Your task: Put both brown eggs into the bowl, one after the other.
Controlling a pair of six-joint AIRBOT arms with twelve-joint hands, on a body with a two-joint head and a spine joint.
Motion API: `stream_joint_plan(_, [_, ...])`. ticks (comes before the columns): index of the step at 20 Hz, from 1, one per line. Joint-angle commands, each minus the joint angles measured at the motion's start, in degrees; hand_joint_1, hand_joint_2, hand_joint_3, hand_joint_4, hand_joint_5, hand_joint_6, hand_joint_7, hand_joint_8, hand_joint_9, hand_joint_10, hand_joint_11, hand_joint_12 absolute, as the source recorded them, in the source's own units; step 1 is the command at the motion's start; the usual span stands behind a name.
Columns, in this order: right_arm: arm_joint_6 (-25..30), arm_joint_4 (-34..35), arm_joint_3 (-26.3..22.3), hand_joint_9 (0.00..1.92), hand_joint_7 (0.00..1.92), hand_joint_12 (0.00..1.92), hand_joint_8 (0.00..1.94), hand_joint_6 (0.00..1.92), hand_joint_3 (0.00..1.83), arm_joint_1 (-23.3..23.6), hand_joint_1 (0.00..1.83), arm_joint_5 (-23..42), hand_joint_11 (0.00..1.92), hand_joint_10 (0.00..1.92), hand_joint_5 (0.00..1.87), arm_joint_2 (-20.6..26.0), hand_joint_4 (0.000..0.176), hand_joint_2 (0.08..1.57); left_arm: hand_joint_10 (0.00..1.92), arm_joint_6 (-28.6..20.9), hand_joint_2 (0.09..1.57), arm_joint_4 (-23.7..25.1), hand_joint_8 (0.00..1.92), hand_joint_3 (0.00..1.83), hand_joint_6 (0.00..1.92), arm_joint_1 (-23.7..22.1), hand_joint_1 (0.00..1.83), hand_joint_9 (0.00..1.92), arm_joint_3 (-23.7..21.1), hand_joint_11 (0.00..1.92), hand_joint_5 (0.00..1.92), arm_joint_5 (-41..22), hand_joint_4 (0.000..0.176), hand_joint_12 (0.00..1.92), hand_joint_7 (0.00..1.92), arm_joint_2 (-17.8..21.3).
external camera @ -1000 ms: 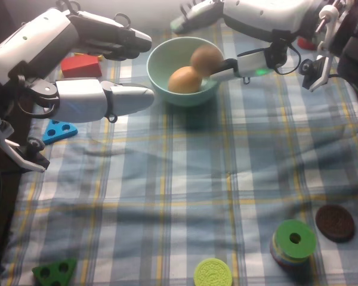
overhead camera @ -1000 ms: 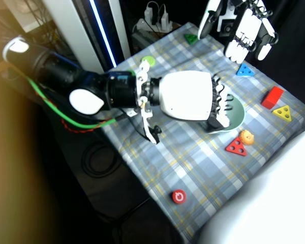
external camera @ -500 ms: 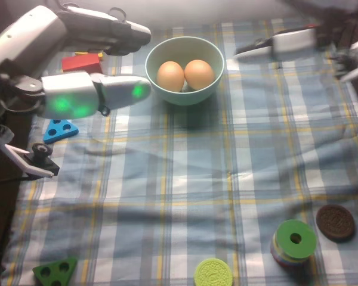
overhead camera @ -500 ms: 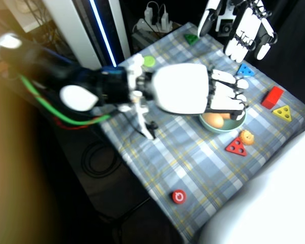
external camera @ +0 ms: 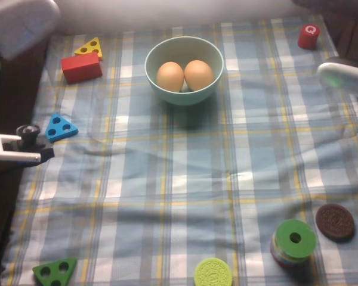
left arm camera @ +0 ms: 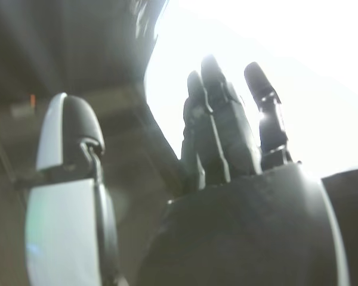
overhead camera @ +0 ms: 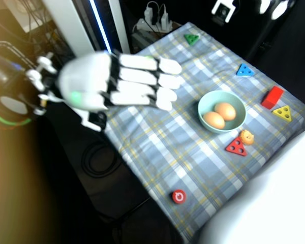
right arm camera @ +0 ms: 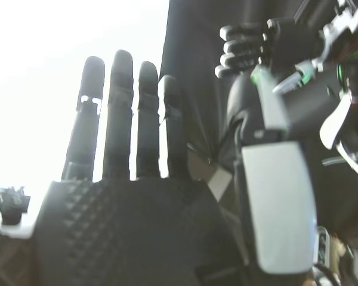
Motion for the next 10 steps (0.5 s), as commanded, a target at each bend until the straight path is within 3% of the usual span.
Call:
stream_joint_plan(1, [0.1, 1.4, -0.6, 0.59, 0.53, 0.58, 0.0, 0.01, 0.0, -0.2, 0.83, 11.4, 0.3, 0.0, 0.31, 0.6, 0.041, 1.29, 0.0, -3.6, 1.21, 0.5, 0.0, 0.0, 0.01, -0.2, 0.28, 0.46, 0.6, 0.13, 0.36, -10.9, 0.051, 0.63, 0.33, -0.5])
stream_joint_plan(2, [0.1, 1.4, -1.4, 0.59, 0.53, 0.58, 0.0, 0.01, 0.0, -1.2, 0.83, 13.6, 0.3, 0.0, 0.31, 0.7, 0.041, 1.29, 0.0, -6.2, 1.21, 1.2, 0.0, 0.0, 0.01, 0.0, 0.28, 0.46, 1.4, 0.13, 0.36, -13.1, 0.051, 0.63, 0.33, -1.3])
stream_joint_plan(3, [0.0, 1.5, -1.8, 0.56, 0.53, 0.61, 0.0, 0.01, 0.0, -2.1, 0.94, 15.6, 0.33, 0.0, 0.39, 0.7, 0.049, 1.23, 0.0, -7.1, 1.23, 1.4, 0.0, 0.0, 0.06, 0.1, 0.23, 0.34, 1.5, 0.03, 0.64, -14.8, 0.043, 0.44, 0.29, -1.4])
stream_joint_plan(4, [-0.1, 1.9, -2.5, 0.36, 0.31, 0.31, 0.0, 0.0, 0.0, -2.8, 0.89, 17.5, 0.28, 0.0, 0.34, 0.7, 0.071, 1.28, 0.01, -7.8, 1.22, 1.7, 0.0, 0.0, 0.0, -0.1, 0.28, 0.48, 0.9, 0.0, 0.41, -15.6, 0.0, 0.48, 0.48, -0.7])
stream_joint_plan(5, [-0.4, 2.0, -3.2, 0.36, 0.31, 0.31, 0.0, 0.0, 0.0, -2.8, 0.89, 17.5, 0.28, 0.0, 0.34, 0.7, 0.071, 1.28, 0.01, -6.5, 1.22, 2.8, 0.0, 0.0, 0.0, -1.1, 0.28, 0.48, 0.2, 0.0, 0.41, -15.6, 0.0, 0.48, 0.48, 0.0])
stream_joint_plan(6, [-0.6, 2.0, -3.7, 0.19, 0.28, 0.1, 0.01, 0.01, 0.0, -2.7, 0.21, 17.5, 0.06, 0.01, 0.3, 1.2, 0.132, 1.2, 0.01, -6.0, 1.29, 3.6, 0.0, 0.0, 0.19, -2.4, 0.35, 0.53, -0.2, 0.0, 0.8, -15.6, 0.0, 0.89, 0.61, 0.5])
stream_joint_plan(7, [-1.1, 1.9, -4.2, 0.19, 0.28, 0.1, 0.01, 0.01, 0.0, -2.7, 0.21, 17.6, 0.06, 0.01, 0.3, 1.7, 0.132, 1.2, 0.01, -6.4, 1.29, 3.3, 0.0, 0.0, 0.19, -2.8, 0.35, 0.53, -0.2, 0.0, 0.8, -15.6, 0.0, 0.89, 0.61, 0.6])
stream_joint_plan(8, [-0.5, 1.9, -5.6, 0.14, 0.23, 0.05, 0.01, 0.01, 0.01, -2.8, 0.4, 17.6, 0.01, 0.01, 0.23, 3.3, 0.029, 1.22, 0.03, -6.5, 1.28, 3.1, 0.03, 0.0, 1.16, -4.0, 0.75, 0.6, -0.4, 0.0, 0.72, -15.6, 0.141, 1.18, 0.75, 0.8])
stream_joint_plan(9, [1.8, 2.3, -8.7, 0.08, 0.11, 0.03, 0.01, 0.01, 0.01, -2.6, 0.02, 17.6, 0.05, 0.01, 0.13, 7.2, 0.106, 1.25, 0.22, -7.6, 1.36, 2.7, 0.19, 0.01, 1.13, -5.4, 0.44, 0.97, -0.6, 0.33, 0.81, -15.6, 0.0, 1.45, 1.11, -0.5])
stream_joint_plan(10, [2.1, 2.4, -9.2, 0.38, 0.26, 0.67, 0.02, 0.0, 0.0, -2.6, 0.0, 17.6, 0.24, 0.0, 0.14, 7.8, 0.096, 1.34, 0.85, -8.5, 1.34, 2.3, 0.36, 0.0, 1.44, -5.3, 0.84, 0.85, -0.7, 0.47, 0.66, -15.6, 0.0, 1.68, 1.08, -1.0])
